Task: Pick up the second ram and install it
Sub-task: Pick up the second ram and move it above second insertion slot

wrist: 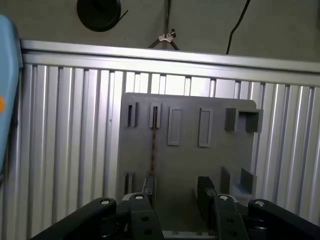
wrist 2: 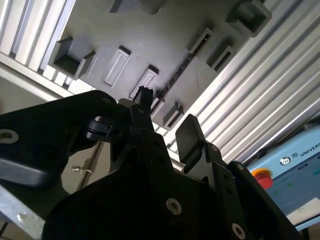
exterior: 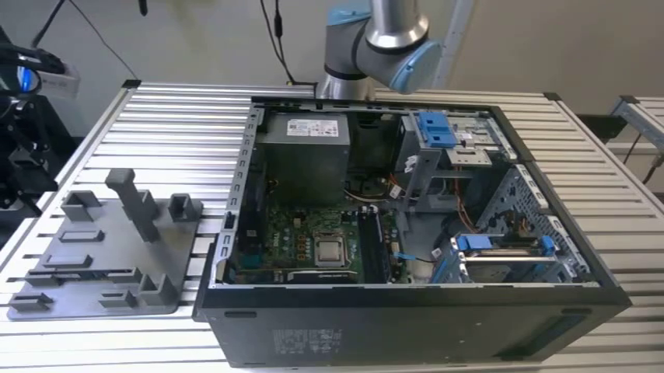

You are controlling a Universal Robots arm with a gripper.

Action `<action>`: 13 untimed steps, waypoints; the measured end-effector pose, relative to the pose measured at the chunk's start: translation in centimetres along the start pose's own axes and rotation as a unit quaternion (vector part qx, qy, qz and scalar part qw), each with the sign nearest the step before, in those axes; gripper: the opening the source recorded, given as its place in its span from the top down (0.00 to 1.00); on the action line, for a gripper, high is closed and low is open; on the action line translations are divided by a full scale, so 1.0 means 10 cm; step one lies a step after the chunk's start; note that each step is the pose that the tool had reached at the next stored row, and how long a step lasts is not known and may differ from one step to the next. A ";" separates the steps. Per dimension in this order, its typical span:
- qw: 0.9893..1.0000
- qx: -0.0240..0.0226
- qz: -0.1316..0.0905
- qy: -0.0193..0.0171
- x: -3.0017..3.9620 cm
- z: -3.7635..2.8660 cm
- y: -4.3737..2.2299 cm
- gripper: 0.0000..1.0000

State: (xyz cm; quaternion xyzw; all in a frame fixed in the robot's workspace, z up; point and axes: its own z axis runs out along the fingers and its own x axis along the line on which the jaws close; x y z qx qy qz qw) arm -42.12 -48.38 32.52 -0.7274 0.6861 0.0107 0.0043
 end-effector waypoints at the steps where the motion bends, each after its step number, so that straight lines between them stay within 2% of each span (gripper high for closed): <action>1: 1.000 0.000 0.000 0.000 0.000 0.013 0.005 0.53; 13: 1.000 0.000 -0.016 -0.001 0.019 0.203 0.031 0.53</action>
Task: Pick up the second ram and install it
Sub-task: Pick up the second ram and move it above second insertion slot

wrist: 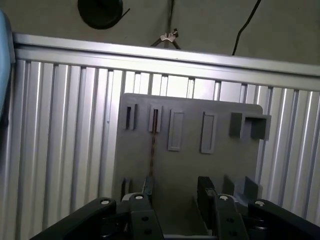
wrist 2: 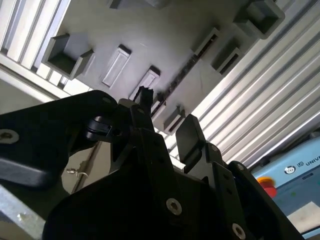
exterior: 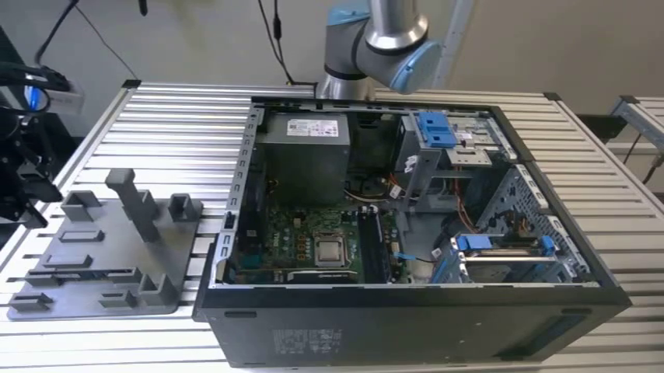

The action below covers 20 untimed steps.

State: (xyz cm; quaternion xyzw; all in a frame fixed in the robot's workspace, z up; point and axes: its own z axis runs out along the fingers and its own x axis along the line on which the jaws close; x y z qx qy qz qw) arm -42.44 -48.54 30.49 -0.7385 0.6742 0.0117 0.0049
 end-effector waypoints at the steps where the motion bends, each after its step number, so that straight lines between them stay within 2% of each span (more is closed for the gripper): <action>1: 1.000 0.000 -0.001 0.000 0.009 0.018 0.002 0.53; 10: 1.000 -0.002 -0.006 0.000 0.110 0.179 0.008 0.53; 20: 1.000 -0.002 -0.007 0.000 0.126 0.341 0.007 0.53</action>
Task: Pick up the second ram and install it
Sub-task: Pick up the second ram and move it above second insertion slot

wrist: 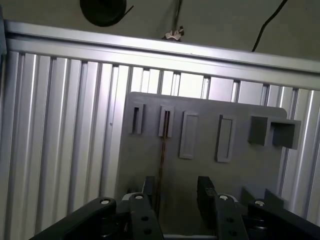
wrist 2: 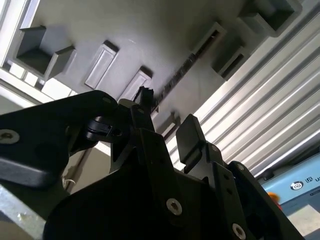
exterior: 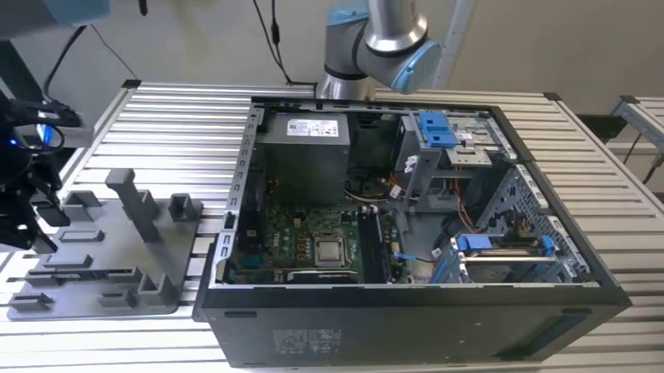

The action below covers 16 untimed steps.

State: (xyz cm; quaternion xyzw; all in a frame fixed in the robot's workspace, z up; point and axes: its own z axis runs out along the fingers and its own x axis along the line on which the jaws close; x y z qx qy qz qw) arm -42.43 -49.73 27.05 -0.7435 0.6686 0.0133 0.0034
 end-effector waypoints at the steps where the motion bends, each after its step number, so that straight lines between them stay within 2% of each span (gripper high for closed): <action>1: 1.000 0.000 0.000 0.000 0.000 0.016 0.000 0.53; 16: 1.000 0.000 0.000 0.000 0.004 0.195 -0.002 0.53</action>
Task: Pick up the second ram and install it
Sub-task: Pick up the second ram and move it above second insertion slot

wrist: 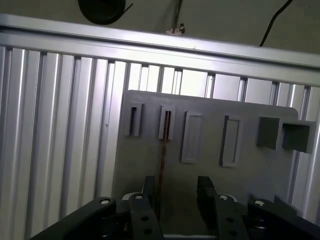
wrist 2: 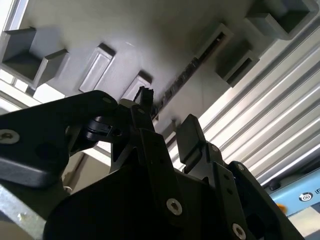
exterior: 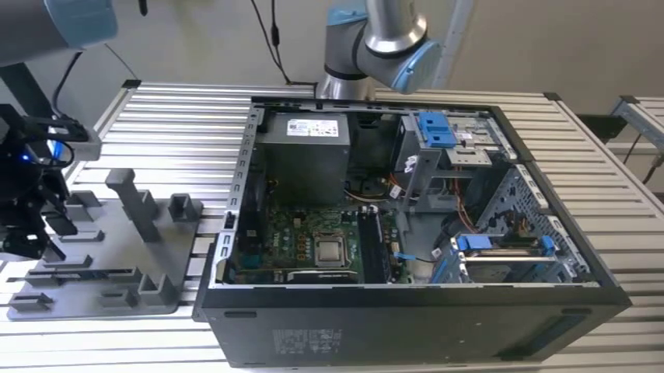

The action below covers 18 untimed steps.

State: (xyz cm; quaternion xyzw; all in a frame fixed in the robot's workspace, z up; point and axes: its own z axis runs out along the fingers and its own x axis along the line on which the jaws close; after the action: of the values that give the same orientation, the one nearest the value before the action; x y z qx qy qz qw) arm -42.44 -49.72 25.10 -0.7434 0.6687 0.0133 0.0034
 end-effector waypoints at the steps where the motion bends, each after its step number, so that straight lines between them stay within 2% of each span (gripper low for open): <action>1: 1.000 0.000 0.000 0.000 0.000 0.012 0.000 0.53; 18: 1.000 0.000 -0.004 0.000 0.005 0.229 0.015 0.53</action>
State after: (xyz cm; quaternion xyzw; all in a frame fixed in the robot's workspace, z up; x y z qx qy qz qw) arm -42.61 -49.74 22.81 -0.7461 0.6657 0.0134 0.0034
